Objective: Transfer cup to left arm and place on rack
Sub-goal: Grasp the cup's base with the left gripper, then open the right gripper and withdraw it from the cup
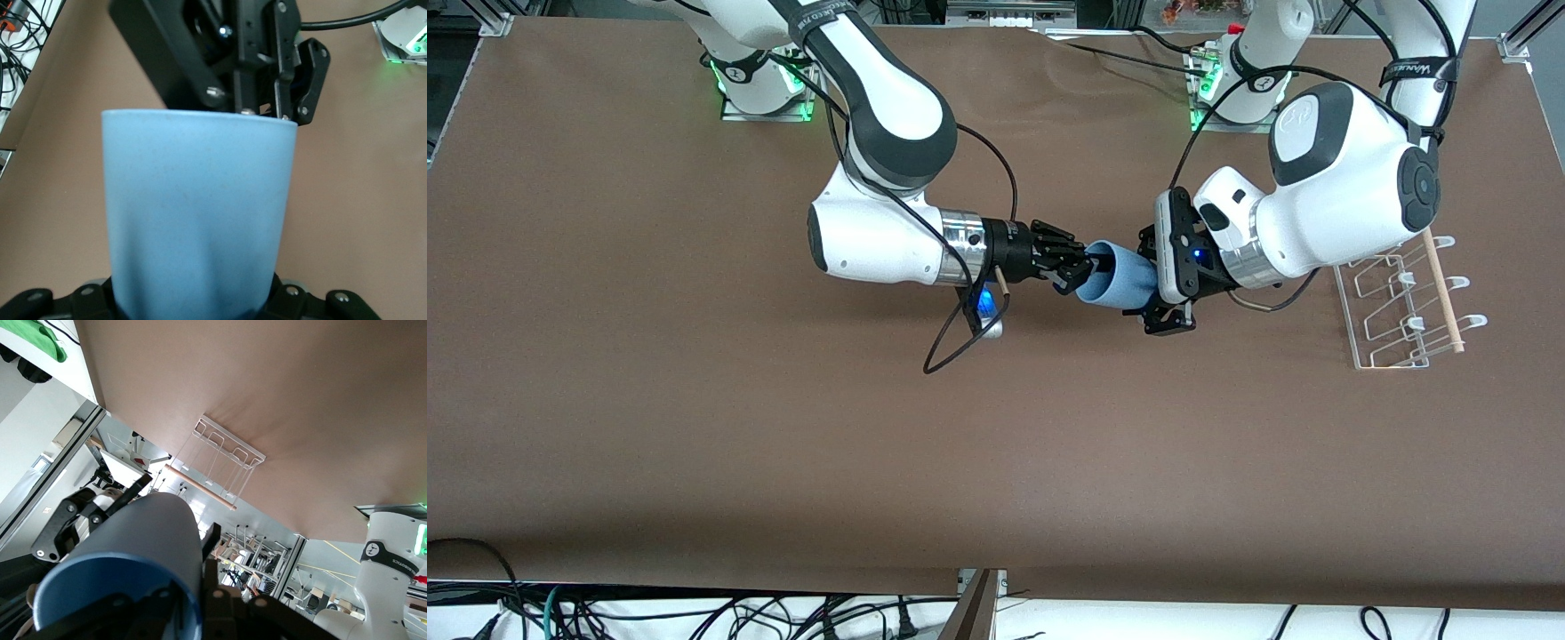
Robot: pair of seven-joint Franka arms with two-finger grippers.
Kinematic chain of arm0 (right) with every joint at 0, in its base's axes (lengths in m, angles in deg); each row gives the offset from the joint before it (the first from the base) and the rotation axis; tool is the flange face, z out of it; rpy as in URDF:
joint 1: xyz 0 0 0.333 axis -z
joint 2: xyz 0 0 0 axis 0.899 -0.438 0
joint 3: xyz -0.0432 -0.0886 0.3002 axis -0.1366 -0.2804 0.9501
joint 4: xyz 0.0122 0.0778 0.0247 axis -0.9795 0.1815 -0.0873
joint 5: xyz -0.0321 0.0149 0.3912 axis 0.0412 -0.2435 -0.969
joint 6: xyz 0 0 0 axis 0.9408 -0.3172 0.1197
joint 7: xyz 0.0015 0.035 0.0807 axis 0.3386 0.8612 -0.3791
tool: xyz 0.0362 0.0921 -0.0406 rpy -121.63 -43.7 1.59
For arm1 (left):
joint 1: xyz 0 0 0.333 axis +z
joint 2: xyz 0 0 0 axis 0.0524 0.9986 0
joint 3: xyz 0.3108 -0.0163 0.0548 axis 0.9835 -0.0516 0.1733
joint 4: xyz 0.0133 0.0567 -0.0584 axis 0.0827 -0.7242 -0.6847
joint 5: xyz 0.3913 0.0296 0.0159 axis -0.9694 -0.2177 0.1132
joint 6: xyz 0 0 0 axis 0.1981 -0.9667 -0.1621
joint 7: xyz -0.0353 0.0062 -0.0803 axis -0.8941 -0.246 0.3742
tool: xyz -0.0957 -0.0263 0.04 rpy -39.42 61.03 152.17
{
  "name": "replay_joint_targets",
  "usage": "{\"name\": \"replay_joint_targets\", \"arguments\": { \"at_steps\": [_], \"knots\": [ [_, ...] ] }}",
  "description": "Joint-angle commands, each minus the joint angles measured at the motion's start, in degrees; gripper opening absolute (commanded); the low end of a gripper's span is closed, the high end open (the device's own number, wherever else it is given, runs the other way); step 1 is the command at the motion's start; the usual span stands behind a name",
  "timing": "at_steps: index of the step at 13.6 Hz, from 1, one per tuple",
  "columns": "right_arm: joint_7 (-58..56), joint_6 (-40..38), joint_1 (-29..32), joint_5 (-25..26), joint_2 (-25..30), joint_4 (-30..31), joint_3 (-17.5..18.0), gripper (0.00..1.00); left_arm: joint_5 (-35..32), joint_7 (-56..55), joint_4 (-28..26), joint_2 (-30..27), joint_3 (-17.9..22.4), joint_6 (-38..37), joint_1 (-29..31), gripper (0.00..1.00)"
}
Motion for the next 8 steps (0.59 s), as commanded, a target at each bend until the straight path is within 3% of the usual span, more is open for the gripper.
{"name": "replay_joint_targets", "arguments": {
  "at_steps": [1, 5, 8],
  "knots": [
    [2.5, -2.4, 1.6, 0.2, -0.2, -1.6, -0.5, 0.98, 2.0, 1.9, 0.3, 0.0, -0.5, -0.7, 0.4, 0.00],
    [2.6, -10.1, 7.8, 2.1, 1.8, -1.7, -0.6, 0.98, 2.0, 1.2, 0.5, -0.2, -0.2, -2.1, 0.5, 0.00],
    [2.0, -19.4, 12.4, 14.0, 5.6, -1.5, -3.4, 0.99, 0.9, 0.0, 1.5, -0.4, 0.3, -8.7, 2.5, 0.00]
  ]
}}
